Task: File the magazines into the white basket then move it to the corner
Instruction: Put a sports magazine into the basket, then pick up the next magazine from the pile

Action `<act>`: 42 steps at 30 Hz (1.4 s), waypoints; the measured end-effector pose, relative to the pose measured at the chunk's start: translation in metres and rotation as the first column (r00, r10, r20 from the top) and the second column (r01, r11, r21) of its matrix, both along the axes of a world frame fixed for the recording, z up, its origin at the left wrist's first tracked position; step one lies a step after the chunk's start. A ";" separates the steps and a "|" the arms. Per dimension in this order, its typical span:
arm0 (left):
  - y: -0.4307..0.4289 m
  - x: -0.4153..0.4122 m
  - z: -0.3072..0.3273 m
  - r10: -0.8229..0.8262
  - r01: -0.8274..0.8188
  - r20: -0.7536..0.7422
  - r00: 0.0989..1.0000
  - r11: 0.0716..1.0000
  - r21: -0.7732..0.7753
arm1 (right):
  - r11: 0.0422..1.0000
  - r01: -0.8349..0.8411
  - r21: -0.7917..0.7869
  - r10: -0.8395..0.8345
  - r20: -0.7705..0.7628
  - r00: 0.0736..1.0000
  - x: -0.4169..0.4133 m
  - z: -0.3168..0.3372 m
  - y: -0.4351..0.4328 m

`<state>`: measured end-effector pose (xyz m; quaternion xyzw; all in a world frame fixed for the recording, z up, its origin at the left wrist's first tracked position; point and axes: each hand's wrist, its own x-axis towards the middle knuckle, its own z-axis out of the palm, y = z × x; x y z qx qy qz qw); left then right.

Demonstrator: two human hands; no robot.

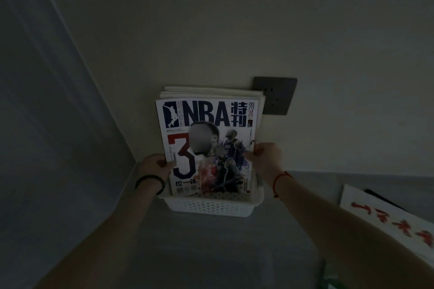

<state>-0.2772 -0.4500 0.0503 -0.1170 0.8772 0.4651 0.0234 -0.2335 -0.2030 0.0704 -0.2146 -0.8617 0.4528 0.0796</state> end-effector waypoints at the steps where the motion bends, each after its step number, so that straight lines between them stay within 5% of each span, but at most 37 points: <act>1: 0.001 0.002 0.001 0.007 -0.008 -0.027 1.000 1.000 -0.015 | 1.000 0.001 0.011 -0.002 0.017 1.000 -0.001 -0.001 0.000; 7: 0.018 0.023 0.013 0.248 -0.224 -0.230 0.941 0.966 0.125 | 0.998 0.018 0.060 -0.017 -0.015 1.000 0.019 0.006 0.007; 13: 0.074 0.107 0.000 -0.055 0.146 -0.330 0.942 0.955 0.257 | 0.985 0.094 -0.145 -0.120 -0.178 0.977 0.123 -0.027 0.038; 21: 0.195 0.230 -0.076 -0.467 0.366 0.111 0.877 0.801 0.474 | 0.943 0.330 0.040 -0.329 -0.029 0.944 0.281 -0.078 0.137; 26: 0.253 0.254 -0.082 -0.570 0.438 0.266 0.778 0.794 0.421 | 0.942 0.328 -0.066 -0.319 0.124 0.940 0.338 -0.083 0.179; 33: 0.285 0.242 -0.071 -0.420 0.393 0.185 0.888 0.904 0.166 | 0.824 0.276 -0.494 -0.235 0.144 0.961 0.355 -0.082 0.208; 39: 0.316 0.249 -0.055 -0.612 0.628 0.150 0.776 0.770 -0.109 | 0.722 0.362 -0.590 -0.291 0.216 0.932 0.353 -0.089 0.238; 42: 0.318 0.253 -0.043 -0.634 0.634 0.066 0.771 0.773 0.013 | 0.707 0.338 -0.621 -0.276 0.198 0.941 0.348 -0.084 0.248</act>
